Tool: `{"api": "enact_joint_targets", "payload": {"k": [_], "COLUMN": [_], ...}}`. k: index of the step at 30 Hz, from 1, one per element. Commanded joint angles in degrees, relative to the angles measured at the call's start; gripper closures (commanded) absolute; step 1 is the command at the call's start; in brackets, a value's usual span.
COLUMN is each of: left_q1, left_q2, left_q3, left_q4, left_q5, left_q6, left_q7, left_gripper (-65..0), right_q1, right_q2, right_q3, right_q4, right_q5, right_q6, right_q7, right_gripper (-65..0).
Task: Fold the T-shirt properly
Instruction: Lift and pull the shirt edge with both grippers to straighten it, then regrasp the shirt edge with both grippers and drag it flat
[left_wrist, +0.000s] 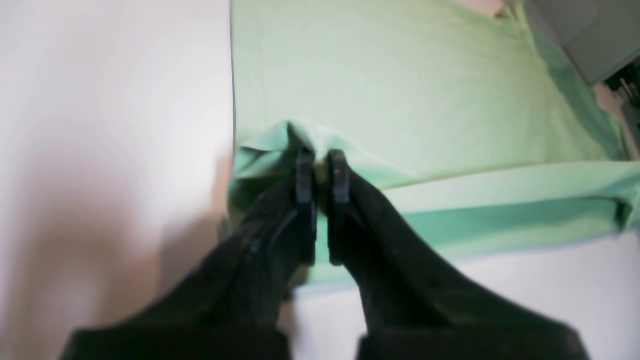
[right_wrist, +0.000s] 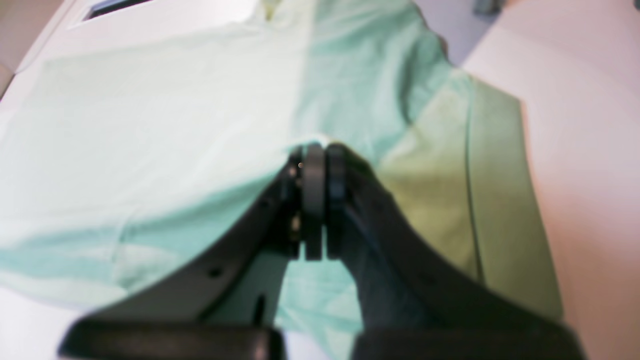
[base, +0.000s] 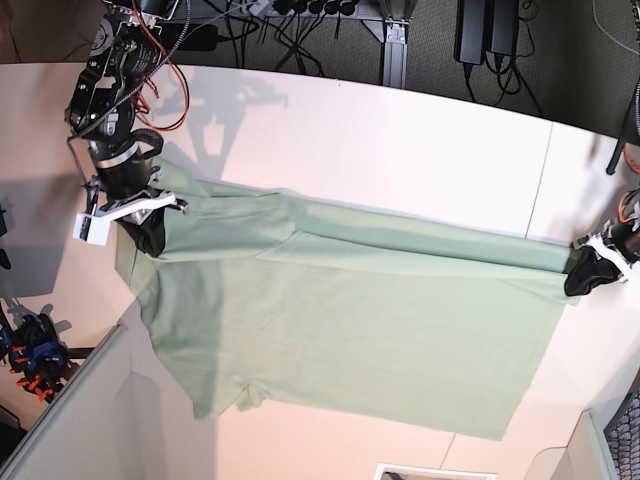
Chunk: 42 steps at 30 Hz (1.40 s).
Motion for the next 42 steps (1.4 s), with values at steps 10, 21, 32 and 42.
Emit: {"api": "enact_joint_targets", "payload": {"k": [10,21,32,42], "left_q1": [-7.1,-8.3,-3.7,5.5], "left_q2": [-0.1,0.1,-0.8,-0.3], "left_q3": [0.8,1.7,-6.2,-7.1], "left_q4": [-4.5,-6.1,0.0,6.2], "left_q5": [1.1,1.7,-5.5,-7.6], "left_q6": [-0.8,2.5,-0.5,-0.4], "left_q7": [-3.3,-0.3,8.6,8.6], "left_gripper": [0.0,-27.6,-28.6,-28.6], "right_q1": [5.6,5.6,3.9,-6.4], "right_q2": [2.0,2.0,2.0,-1.2], "right_q3": [-0.2,-0.3,12.6,19.4], "right_q4": [-4.8,-6.4,-4.8,-5.0], "right_q5": [-0.9,-1.4,6.6,11.3], "right_q6": [0.1,0.1,0.1,0.1], "right_q7": [2.3,3.5,-5.2,-7.3], "right_gripper": [0.0,-37.2,-38.6,-38.6]}}
